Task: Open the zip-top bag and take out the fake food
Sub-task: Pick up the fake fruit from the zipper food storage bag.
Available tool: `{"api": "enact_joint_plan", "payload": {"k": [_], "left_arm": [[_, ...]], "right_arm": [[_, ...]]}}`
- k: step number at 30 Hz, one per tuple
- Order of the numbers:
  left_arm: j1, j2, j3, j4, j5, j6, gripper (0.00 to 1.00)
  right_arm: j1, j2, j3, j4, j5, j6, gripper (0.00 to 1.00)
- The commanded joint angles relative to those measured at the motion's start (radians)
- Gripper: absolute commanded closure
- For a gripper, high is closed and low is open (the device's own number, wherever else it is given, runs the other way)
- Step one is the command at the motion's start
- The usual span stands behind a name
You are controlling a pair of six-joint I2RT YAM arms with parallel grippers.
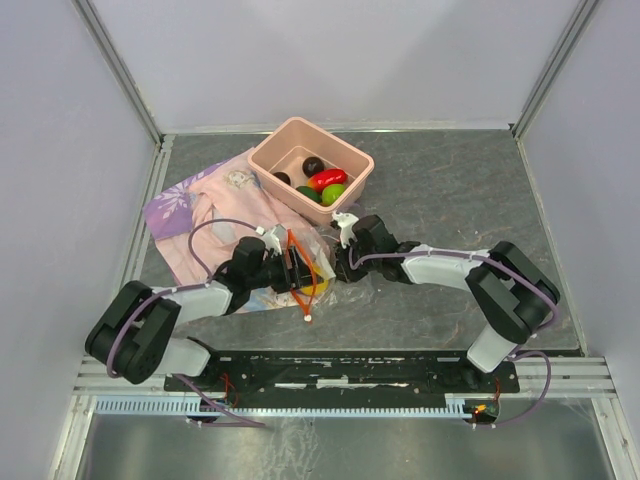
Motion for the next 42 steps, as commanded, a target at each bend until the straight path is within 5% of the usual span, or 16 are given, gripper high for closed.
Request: {"api": "enact_joint_plan", "payload": {"k": [1, 13, 24, 42], "left_arm": [[0.000, -0.072, 0.033, -0.043, -0.052, 0.055, 0.61], [0.006, -0.310, -0.003, -0.214, -0.148, 0.035, 0.71], [0.021, -0.498, -0.006, -0.202, -0.172, -0.053, 0.78], [0.144, -0.345, -0.125, 0.474, 0.112, -0.533, 0.76]], "right_arm": [[-0.001, -0.046, -0.030, -0.005, 0.083, 0.000, 0.78], [-0.087, -0.081, -0.081, -0.058, 0.151, 0.015, 0.79], [-0.094, -0.095, -0.102, -0.035, 0.124, 0.011, 0.78], [-0.105, -0.063, -0.106, -0.044, 0.120, 0.012, 0.77]]}}
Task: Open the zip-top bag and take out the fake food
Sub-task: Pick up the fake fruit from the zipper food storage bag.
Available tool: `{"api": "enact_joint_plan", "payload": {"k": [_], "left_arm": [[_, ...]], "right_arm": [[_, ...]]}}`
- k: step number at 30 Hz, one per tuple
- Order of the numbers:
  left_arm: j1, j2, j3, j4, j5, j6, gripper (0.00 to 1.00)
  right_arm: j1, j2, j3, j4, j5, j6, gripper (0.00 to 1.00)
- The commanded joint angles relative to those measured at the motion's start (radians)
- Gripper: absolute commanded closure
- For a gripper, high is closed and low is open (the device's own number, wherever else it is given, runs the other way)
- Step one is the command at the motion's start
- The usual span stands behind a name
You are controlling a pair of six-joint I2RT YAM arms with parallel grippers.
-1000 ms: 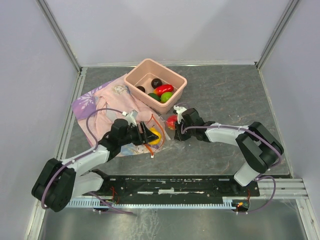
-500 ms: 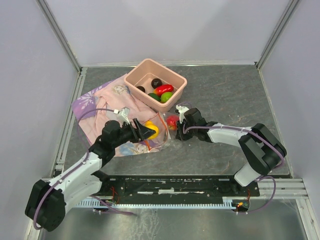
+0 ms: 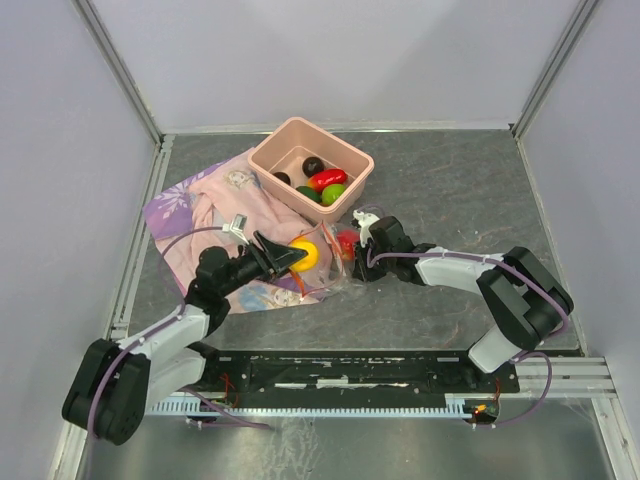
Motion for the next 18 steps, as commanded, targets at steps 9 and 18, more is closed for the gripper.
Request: {"api": "enact_joint_plan", "payload": {"k": [9, 18], "left_arm": [[0.016, 0.107, 0.036, 0.033, 0.051, 0.041, 0.75], [0.014, 0.181, 0.027, 0.123, 0.105, 0.050, 0.76]], "right_arm": [[-0.014, -0.330, -0.107, 0.065, -0.055, -0.070, 0.51], [0.008, -0.565, -0.141, 0.264, -0.312, -0.160, 0.04]]}}
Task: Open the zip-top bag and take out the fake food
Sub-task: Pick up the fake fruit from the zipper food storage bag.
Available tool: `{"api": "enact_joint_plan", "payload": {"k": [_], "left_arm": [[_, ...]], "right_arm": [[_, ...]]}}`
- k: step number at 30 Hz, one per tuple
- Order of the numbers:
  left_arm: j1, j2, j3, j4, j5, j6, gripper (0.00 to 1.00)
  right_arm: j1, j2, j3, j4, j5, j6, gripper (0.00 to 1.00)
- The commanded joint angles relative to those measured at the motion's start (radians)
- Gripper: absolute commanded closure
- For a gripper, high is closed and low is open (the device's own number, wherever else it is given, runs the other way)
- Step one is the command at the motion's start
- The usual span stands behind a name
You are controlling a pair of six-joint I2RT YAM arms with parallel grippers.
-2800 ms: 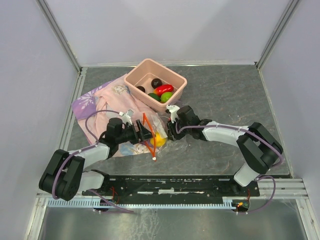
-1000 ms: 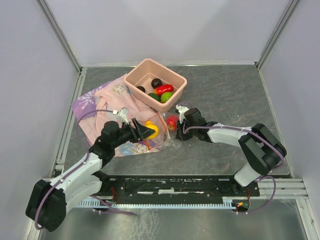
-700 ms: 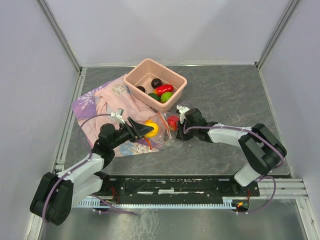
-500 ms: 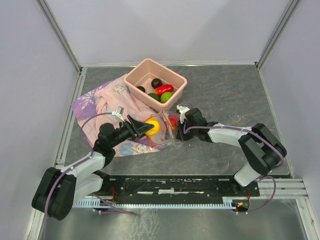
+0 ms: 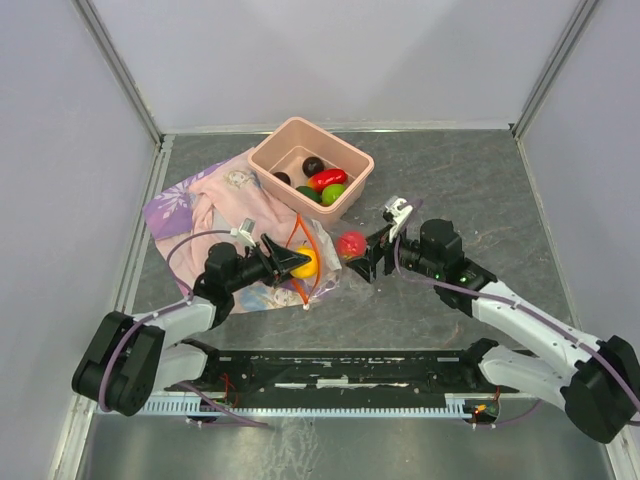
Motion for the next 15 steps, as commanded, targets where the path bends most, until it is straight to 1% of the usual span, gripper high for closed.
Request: {"api": "enact_joint_plan", "payload": {"k": [1, 5, 8, 10, 13, 15], "left_arm": [[0.003, 0.009, 0.017, 0.082, 0.057, 0.068, 0.76], [0.004, 0.016, 0.019, 0.080, 0.080, 0.081, 0.76], [0.003, 0.018, 0.010, 0.074, 0.091, 0.088, 0.76], [0.003, 0.016, 0.005, 0.075, 0.098, 0.089, 0.76], [0.003, 0.010, 0.001, 0.073, 0.113, 0.097, 0.77], [0.003, 0.002, 0.003, 0.064, 0.124, 0.106, 0.77]], "right_arm": [[0.035, 0.014, -0.020, 0.242, -0.203, -0.068, 0.00], [0.118, 0.113, -0.017, 0.477, -0.294, -0.162, 0.01], [0.171, 0.197, 0.000, 0.580, -0.352, -0.240, 0.01], [0.207, 0.241, 0.026, 0.558, -0.335, -0.323, 0.01], [0.241, 0.272, 0.076, 0.436, -0.261, -0.446, 0.01], [0.247, 0.278, 0.090, 0.391, -0.222, -0.514, 0.01]]}}
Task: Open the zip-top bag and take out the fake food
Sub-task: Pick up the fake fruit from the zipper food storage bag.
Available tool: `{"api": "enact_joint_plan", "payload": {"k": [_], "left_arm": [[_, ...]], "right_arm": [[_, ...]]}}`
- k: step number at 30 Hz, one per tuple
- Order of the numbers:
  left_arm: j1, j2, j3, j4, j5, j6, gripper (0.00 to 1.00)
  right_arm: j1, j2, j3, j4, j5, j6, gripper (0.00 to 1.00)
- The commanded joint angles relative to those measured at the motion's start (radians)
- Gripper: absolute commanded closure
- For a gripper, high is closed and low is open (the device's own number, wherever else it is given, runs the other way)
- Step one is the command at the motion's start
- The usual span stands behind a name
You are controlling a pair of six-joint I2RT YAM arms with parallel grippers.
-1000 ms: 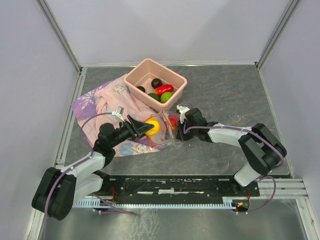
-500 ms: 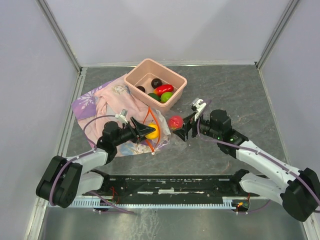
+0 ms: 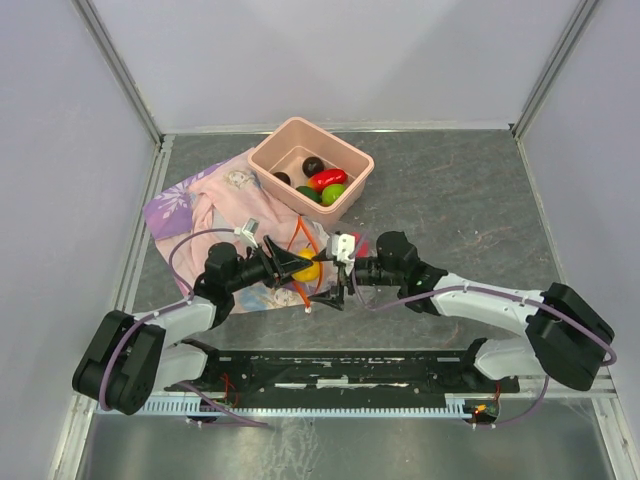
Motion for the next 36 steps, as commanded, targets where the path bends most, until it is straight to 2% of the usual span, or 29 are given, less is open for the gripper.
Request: {"api": "enact_joint_plan", "payload": {"k": [1, 4, 13, 19, 24, 29, 30, 32, 33, 34, 36], "left_arm": [[0.003, -0.015, 0.004, 0.035, 0.056, 0.085, 0.77], [0.003, -0.025, 0.002, 0.023, 0.068, 0.105, 0.78], [0.004, -0.061, -0.006, 0.023, 0.106, 0.102, 0.78], [0.003, -0.051, -0.016, 0.094, 0.132, 0.045, 0.77], [0.002, -0.023, -0.018, 0.147, 0.153, 0.005, 0.75], [0.002, -0.009, -0.021, 0.184, 0.157, -0.020, 0.72], [0.001, -0.008, -0.021, 0.183, 0.155, -0.021, 0.70], [0.002, -0.005, -0.023, 0.181, 0.151, -0.024, 0.59], [0.002, -0.006, -0.024, 0.182, 0.148, -0.025, 0.51], [0.002, -0.008, -0.025, 0.182, 0.146, -0.027, 0.49], [0.002, -0.017, -0.026, 0.178, 0.138, -0.030, 0.37]], "right_arm": [[0.023, 0.006, 0.086, -0.038, 0.056, -0.231, 0.01], [0.024, 0.020, 0.119, -0.107, 0.066, -0.336, 0.01], [0.046, 0.107, 0.175, -0.208, 0.144, -0.437, 0.01], [0.057, 0.146, 0.174, -0.190, 0.254, -0.448, 0.01], [0.090, 0.174, 0.153, -0.103, 0.322, -0.463, 0.00], [0.111, 0.175, 0.135, -0.046, 0.374, -0.464, 0.07], [0.112, 0.169, 0.123, -0.031, 0.374, -0.455, 0.09], [0.114, 0.156, 0.114, -0.021, 0.371, -0.445, 0.15], [0.114, 0.153, 0.113, -0.032, 0.370, -0.440, 0.23], [0.113, 0.150, 0.113, -0.035, 0.370, -0.441, 0.24], [0.113, 0.142, 0.108, -0.048, 0.373, -0.437, 0.34]]}}
